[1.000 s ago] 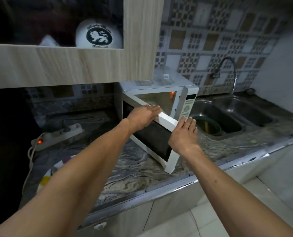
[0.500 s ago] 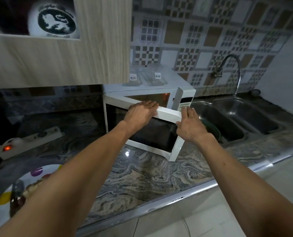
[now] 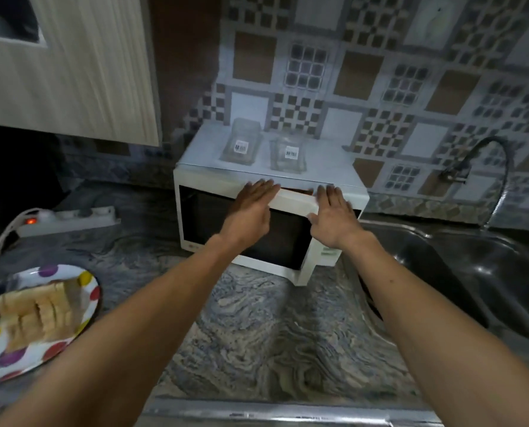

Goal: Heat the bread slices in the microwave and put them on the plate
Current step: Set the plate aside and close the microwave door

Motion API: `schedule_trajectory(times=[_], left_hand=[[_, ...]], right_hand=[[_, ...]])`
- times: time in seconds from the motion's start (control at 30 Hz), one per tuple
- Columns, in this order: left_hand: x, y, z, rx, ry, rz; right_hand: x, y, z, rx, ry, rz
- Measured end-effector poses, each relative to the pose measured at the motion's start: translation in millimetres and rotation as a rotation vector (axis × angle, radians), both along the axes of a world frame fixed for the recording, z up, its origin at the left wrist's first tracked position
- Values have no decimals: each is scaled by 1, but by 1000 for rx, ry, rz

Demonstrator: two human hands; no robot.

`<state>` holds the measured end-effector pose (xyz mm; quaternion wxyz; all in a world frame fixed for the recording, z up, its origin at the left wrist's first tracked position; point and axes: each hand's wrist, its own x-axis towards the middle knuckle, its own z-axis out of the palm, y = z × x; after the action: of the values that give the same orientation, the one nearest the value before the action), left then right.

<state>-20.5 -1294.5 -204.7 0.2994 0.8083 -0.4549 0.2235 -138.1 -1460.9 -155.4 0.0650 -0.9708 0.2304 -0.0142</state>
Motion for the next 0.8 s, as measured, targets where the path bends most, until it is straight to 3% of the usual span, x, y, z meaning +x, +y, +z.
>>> schedule_trajectory(times=[0.07, 0.13, 0.23, 0.3, 0.43, 0.8], left_hand=[[-17, -7, -8, -139, -67, 123], [-33, -15, -14, -156, 48, 204], [-44, -34, -27, 48, 388, 203], [-46, -51, -36, 186, 514, 164], [-54, -89, -48, 182, 708, 15], [-42, -140, -73, 141, 570, 97]], right_hand=[[5, -11, 0, -9, -19, 40], [12, -20, -1, -10, -47, 68], [22, -31, -3, -8, -41, 94], [26, -37, -5, -19, -34, 98], [29, -43, -4, -47, -14, 107], [39, -54, -2, -41, 10, 155]])
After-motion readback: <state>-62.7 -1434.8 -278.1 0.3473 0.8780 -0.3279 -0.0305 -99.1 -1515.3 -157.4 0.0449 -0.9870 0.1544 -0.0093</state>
